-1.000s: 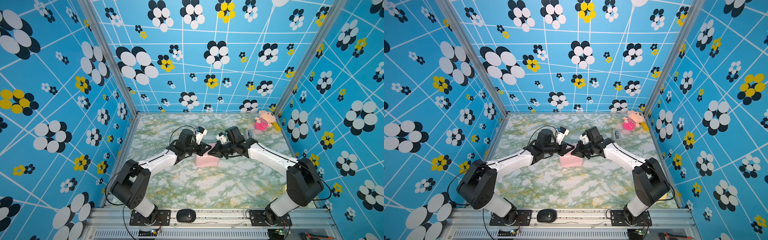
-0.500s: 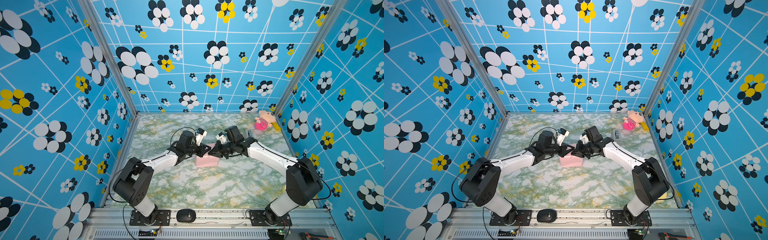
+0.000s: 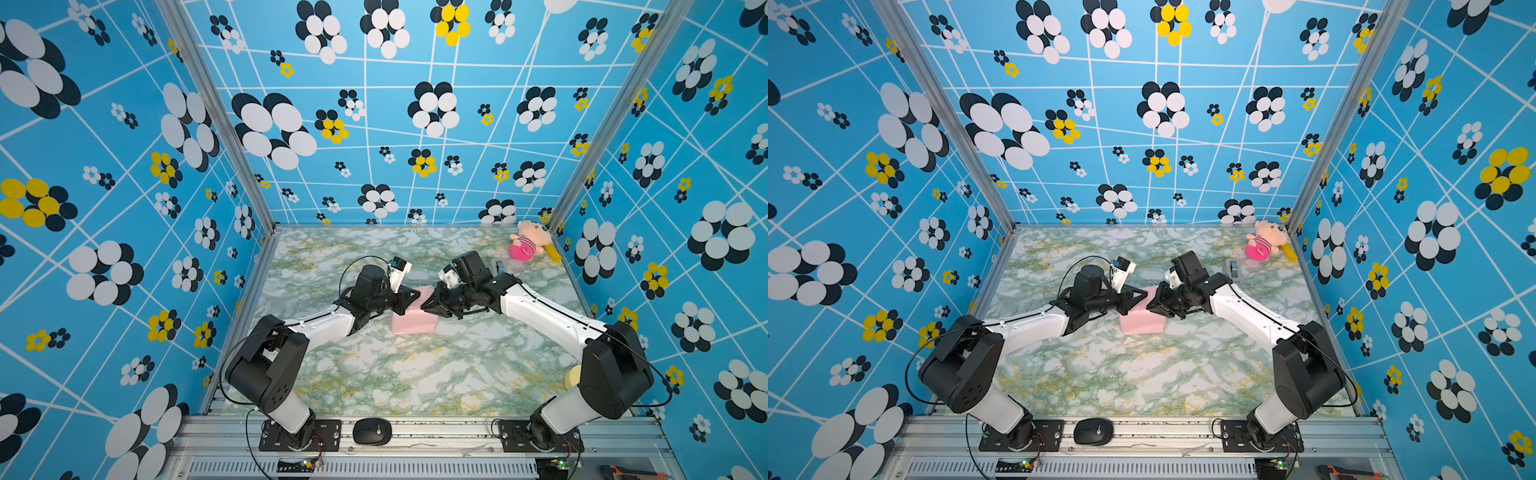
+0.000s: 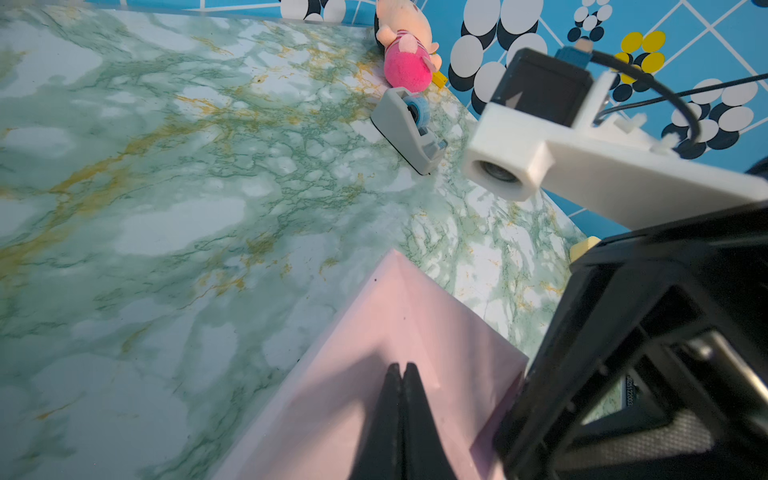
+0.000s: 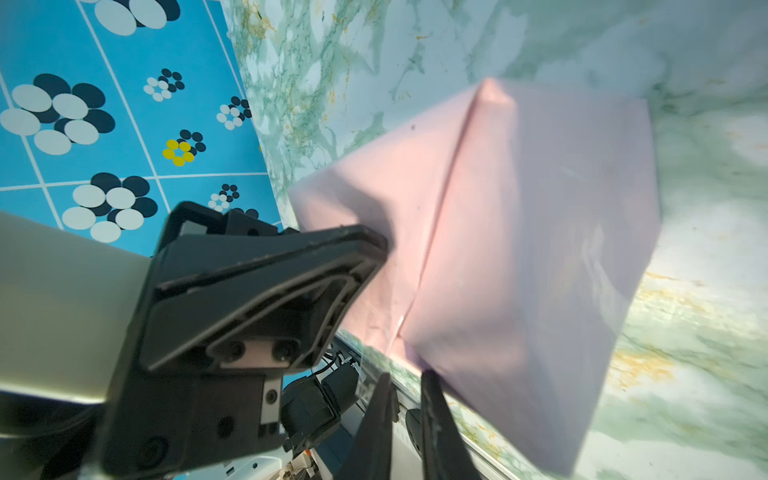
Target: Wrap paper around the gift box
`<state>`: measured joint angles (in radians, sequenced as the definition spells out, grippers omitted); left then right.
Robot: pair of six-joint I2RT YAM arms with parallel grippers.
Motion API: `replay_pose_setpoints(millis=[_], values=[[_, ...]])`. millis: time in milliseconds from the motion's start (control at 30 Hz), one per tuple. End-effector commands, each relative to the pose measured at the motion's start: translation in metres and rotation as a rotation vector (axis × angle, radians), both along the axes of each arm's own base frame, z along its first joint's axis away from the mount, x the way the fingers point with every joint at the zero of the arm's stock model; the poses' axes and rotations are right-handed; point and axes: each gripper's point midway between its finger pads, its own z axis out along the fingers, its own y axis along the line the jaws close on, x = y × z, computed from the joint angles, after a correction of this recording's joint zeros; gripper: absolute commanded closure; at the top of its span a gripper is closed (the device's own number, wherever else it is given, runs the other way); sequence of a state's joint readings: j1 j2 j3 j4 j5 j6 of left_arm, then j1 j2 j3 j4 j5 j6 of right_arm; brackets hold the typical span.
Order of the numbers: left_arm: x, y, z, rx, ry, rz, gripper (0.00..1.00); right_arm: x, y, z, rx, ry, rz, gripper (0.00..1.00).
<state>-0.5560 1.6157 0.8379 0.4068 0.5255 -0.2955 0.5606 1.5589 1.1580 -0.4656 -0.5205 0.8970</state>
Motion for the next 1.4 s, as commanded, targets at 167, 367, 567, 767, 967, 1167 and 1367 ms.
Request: replay_pose_setpoints(millis=[167,367,567,767,967,1167,1367], values=[[-0.028,0.011,-0.074,0.134,0.214,-0.015,0.97,0.006,0.001,0.056,0.012,-0.162,0.006,0.87],[-0.028,0.01,-0.073,0.13,0.214,-0.015,0.96,0.008,0.034,0.055,0.035,-0.186,0.064,0.94],[-0.028,0.008,-0.071,0.124,0.215,-0.019,0.96,0.01,0.035,0.035,0.014,-0.173,0.05,0.99],[-0.028,0.008,-0.069,0.122,0.215,-0.019,0.96,0.008,0.033,0.011,-0.016,-0.141,0.051,1.0],[-0.027,0.007,-0.067,0.117,0.215,-0.018,0.96,0.003,0.024,-0.022,-0.067,-0.101,0.043,1.0],[-0.026,0.006,-0.067,0.117,0.214,-0.016,0.96,-0.014,0.004,-0.05,-0.132,-0.061,0.018,1.0],[-0.024,0.005,-0.067,0.116,0.215,-0.02,0.96,-0.019,0.002,-0.026,-0.077,-0.173,0.02,1.0]])
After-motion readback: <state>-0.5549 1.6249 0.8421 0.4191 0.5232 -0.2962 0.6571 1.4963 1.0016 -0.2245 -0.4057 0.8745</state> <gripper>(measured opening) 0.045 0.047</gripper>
